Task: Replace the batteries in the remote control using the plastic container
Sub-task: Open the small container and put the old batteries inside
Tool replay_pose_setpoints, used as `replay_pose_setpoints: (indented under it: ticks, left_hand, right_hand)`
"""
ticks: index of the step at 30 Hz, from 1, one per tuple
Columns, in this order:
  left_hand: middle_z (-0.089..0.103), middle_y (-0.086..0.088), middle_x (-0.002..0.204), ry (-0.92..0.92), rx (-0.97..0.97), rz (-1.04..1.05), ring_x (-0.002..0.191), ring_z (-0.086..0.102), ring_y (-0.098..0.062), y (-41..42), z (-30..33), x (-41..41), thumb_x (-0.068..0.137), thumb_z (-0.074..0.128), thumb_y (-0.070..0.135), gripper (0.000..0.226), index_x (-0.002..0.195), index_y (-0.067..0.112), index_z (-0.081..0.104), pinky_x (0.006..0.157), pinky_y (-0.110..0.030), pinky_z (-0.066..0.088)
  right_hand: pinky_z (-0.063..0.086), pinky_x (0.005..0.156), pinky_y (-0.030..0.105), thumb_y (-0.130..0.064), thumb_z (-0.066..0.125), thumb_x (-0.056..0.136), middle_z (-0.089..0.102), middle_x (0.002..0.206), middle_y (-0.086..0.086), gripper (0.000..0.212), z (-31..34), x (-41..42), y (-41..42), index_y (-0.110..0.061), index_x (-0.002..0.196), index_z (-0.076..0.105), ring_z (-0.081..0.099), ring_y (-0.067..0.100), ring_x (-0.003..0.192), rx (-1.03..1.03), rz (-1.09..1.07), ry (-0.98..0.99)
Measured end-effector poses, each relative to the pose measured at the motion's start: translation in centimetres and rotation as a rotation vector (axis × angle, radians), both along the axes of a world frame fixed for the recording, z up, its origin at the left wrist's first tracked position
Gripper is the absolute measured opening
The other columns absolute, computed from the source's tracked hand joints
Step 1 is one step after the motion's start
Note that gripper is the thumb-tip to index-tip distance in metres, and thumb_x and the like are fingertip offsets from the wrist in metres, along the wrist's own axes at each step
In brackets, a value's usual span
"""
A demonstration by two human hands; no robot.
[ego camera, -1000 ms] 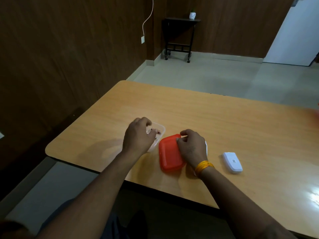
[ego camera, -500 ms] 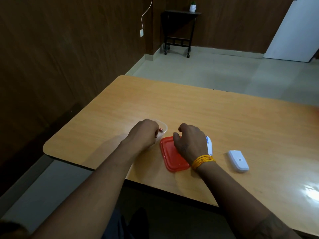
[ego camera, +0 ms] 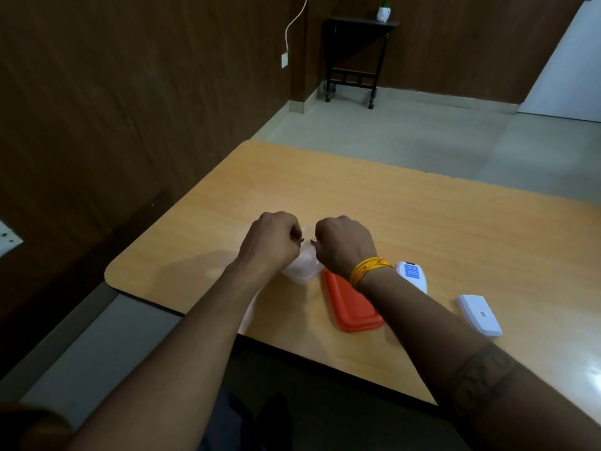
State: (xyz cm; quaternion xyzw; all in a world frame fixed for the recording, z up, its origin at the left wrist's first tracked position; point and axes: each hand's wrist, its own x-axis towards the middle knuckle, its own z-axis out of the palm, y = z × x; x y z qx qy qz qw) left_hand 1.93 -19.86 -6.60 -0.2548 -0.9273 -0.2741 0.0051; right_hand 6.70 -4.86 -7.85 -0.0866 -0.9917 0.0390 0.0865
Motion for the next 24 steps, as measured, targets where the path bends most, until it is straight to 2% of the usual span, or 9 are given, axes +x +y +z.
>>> replay_pose_setpoints:
  ticks: [5, 10, 13, 15, 17, 19, 24]
  left_hand:
    - [0.081, -0.009, 0.105, -0.014, 0.028, -0.005, 0.1, 0.074, -0.026, -0.8, -0.3, -0.7, 0.092, 0.067, 0.006, 0.019, 0.102, 0.012, 0.081, 0.09, -0.043, 0.061]
    - [0.08, -0.01, 0.101, 0.005, 0.024, -0.001, 0.095, 0.073, -0.029, -0.8, -0.6, -1.1, 0.092, 0.072, 0.01, 0.011, 0.095, 0.013, 0.082, 0.084, -0.042, 0.061]
    - [0.079, -0.009, 0.1, -0.005, 0.024, 0.003, 0.094, 0.073, -0.029, -0.9, -0.7, -1.2, 0.091, 0.072, 0.009, 0.011, 0.093, 0.015, 0.082, 0.083, -0.043, 0.062]
    - [0.08, -0.008, 0.1, -0.011, 0.029, 0.002, 0.094, 0.073, -0.028, -0.9, -0.7, -1.1, 0.09, 0.072, 0.008, 0.013, 0.094, 0.016, 0.082, 0.083, -0.041, 0.062]
    - [0.08, -0.007, 0.101, -0.014, 0.046, -0.002, 0.095, 0.073, -0.027, -0.9, -0.6, -0.9, 0.09, 0.071, 0.009, 0.014, 0.095, 0.016, 0.081, 0.083, -0.04, 0.061]
    - [0.08, -0.005, 0.101, -0.018, 0.07, 0.009, 0.095, 0.073, -0.027, -0.8, -0.4, -0.7, 0.091, 0.07, 0.011, 0.014, 0.097, 0.017, 0.081, 0.083, -0.039, 0.061]
    - [0.078, 0.003, 0.093, 0.006, 0.15, 0.041, 0.09, 0.072, -0.024, -0.3, 0.0, 0.2, 0.089, 0.068, 0.015, 0.014, 0.091, 0.024, 0.078, 0.077, -0.034, 0.059]
  right_hand:
    - [0.038, 0.065, 0.037, -0.009, 0.06, 0.095, 0.071, 0.104, 0.022, 0.008, 0.3, -1.4, -0.8, -0.005, 0.096, 0.066, 0.069, 0.045, 0.094, 0.108, 0.009, -0.089]
    - [0.041, 0.066, 0.038, -0.009, 0.062, 0.094, 0.07, 0.107, 0.022, 0.011, 0.1, -1.7, -0.7, -0.002, 0.102, 0.067, 0.069, 0.045, 0.098, 0.066, -0.052, -0.132]
    - [0.039, 0.063, 0.035, -0.014, 0.064, 0.092, 0.068, 0.099, 0.02, 0.008, 0.0, -1.6, -0.9, -0.007, 0.09, 0.062, 0.067, 0.043, 0.09, 0.042, -0.062, -0.134]
    - [0.034, 0.055, 0.032, -0.019, 0.066, 0.09, 0.06, 0.082, 0.015, 0.023, -0.2, -1.6, -0.8, -0.009, 0.075, 0.05, 0.058, 0.04, 0.077, -0.017, -0.099, -0.117]
    - [0.028, 0.048, 0.031, -0.024, 0.065, 0.088, 0.055, 0.071, 0.011, 0.029, -0.5, -1.5, -0.5, -0.008, 0.068, 0.05, 0.054, 0.038, 0.07, -0.125, -0.118, -0.077]
    - [0.034, 0.051, 0.033, -0.03, 0.064, 0.089, 0.062, 0.072, 0.013, 0.029, -0.5, -1.2, -0.3, -0.006, 0.074, 0.06, 0.059, 0.039, 0.072, -0.257, -0.11, -0.014]
    - [0.041, 0.062, 0.035, -0.031, 0.066, 0.093, 0.069, 0.079, 0.006, 0.019, 0.5, 1.4, 0.7, -0.014, 0.084, 0.064, 0.061, 0.03, 0.077, -0.499, -0.119, 0.199]
